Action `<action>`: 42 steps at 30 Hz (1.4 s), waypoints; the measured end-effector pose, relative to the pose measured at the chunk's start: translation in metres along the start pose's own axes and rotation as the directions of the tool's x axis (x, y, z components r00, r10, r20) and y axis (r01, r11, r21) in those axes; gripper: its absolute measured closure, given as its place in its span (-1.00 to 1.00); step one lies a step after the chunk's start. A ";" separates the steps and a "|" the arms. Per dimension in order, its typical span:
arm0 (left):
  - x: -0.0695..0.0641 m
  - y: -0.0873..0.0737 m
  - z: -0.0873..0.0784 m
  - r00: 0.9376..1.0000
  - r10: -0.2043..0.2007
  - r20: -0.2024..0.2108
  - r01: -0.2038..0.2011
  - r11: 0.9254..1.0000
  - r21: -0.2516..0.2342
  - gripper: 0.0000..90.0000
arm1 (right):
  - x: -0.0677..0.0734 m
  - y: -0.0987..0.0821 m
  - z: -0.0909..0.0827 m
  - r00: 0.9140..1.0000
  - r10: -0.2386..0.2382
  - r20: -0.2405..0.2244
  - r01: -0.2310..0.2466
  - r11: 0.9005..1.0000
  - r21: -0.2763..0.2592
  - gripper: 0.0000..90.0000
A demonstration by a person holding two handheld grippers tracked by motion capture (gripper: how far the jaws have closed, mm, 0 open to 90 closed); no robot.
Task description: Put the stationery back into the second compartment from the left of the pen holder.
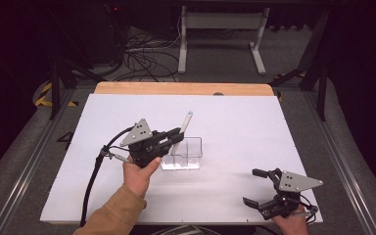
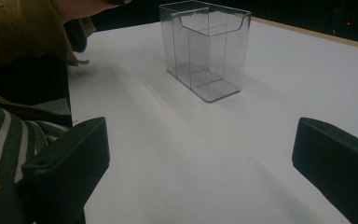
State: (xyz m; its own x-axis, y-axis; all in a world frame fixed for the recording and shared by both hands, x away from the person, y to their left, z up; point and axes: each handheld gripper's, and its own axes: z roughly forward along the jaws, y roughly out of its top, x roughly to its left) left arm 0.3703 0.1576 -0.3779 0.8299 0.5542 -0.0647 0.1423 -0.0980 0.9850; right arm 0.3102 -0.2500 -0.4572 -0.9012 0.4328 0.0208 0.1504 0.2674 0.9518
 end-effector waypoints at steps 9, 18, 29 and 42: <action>0.002 -0.008 0.011 1.000 -0.002 -0.010 0.002 1.000 -0.005 0.74 | 0.000 0.000 0.000 1.000 -0.010 -0.001 0.010 1.000 0.002 -0.90; 0.007 -0.013 0.018 0.999 -0.002 -0.037 0.002 1.000 0.010 0.74 | 0.000 0.000 0.000 1.000 -0.011 -0.004 0.011 1.000 -0.001 -0.90; 0.006 -0.021 0.018 0.999 -0.009 -0.051 0.012 0.999 0.053 0.74 | 0.001 0.000 -0.001 1.000 -0.011 -0.008 0.011 1.000 0.000 -0.90; 0.002 -0.025 0.016 0.995 0.045 -0.088 -0.033 0.990 0.134 0.73 | 0.000 0.000 0.000 1.000 -0.016 -0.006 0.016 1.000 0.000 -0.90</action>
State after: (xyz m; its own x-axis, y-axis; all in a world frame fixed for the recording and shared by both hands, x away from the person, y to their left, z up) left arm 0.3773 0.1478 -0.4054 0.7847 0.6199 -0.0056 0.1857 -0.2264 0.9562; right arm 0.3097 -0.2502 -0.4572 -0.9060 0.4231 0.0072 0.1357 0.2742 0.9520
